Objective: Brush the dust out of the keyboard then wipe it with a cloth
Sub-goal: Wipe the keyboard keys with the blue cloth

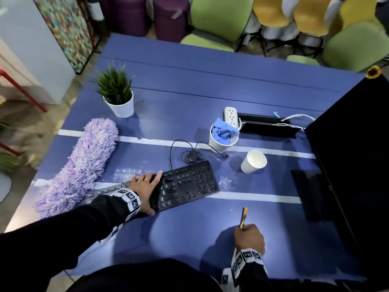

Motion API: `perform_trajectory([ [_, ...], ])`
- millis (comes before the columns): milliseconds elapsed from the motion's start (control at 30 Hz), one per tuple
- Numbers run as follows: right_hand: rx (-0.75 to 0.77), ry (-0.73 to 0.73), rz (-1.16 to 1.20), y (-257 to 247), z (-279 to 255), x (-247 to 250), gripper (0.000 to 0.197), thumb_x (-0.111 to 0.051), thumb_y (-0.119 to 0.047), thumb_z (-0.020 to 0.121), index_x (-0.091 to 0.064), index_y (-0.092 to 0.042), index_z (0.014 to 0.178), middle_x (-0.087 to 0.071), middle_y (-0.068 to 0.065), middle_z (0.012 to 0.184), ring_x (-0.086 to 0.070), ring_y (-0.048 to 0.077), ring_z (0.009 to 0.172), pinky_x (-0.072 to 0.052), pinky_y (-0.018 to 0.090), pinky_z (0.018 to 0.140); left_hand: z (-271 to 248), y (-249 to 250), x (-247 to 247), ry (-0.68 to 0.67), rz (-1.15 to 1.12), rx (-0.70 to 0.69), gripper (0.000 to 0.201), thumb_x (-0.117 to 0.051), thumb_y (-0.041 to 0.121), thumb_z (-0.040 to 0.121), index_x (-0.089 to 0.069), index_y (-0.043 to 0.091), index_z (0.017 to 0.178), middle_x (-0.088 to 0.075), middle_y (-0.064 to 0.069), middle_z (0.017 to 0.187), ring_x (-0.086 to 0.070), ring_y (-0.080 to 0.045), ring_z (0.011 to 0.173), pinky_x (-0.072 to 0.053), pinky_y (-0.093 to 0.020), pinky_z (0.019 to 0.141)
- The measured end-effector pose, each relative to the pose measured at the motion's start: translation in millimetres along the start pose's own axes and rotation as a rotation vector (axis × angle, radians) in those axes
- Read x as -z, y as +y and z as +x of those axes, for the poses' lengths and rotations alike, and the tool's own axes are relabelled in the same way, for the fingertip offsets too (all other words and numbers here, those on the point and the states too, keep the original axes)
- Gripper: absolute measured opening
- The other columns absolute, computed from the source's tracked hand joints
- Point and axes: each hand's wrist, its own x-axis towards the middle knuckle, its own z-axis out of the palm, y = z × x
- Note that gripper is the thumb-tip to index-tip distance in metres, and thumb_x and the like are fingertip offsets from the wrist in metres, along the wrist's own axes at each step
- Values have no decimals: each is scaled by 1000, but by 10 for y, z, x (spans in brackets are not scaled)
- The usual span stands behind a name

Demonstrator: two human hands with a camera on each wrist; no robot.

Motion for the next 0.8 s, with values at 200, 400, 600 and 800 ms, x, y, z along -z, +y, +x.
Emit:
perform_trajectory([
  [200,44,-27,89,-113,31,22,22,-62,-30,75,-67,-9,77,-67,15,77,-65,36,82,-52,33,72,-113,37,-72,3,75,-97,130,-65,68,51,12,27,147,-12,-12,155,-17,-32,140,-11,-47,117],
  [400,442,163,304,-791,238,427,17,-52,-27,90,-59,-12,86,-68,18,87,-63,38,86,-46,38,74,-136,-42,-128,9,51,-145,128,-68,65,55,12,26,147,-1,-5,159,-5,-27,145,-4,-49,118],
  [600,614,249,-77,-1802,564,1128,25,-48,-21,93,-61,-22,114,-62,14,115,-61,38,103,-46,39,82,-379,-160,-239,10,-61,98,127,-66,68,62,17,22,147,14,-6,158,7,-30,146,-2,-49,117],
  [800,800,271,-768,-2478,889,1285,30,-45,-15,92,-60,-17,118,-64,5,120,-63,27,110,-41,38,95,-681,-537,-436,37,-126,218,122,-62,67,65,14,22,148,10,-3,159,5,-25,147,1,-48,118],
])
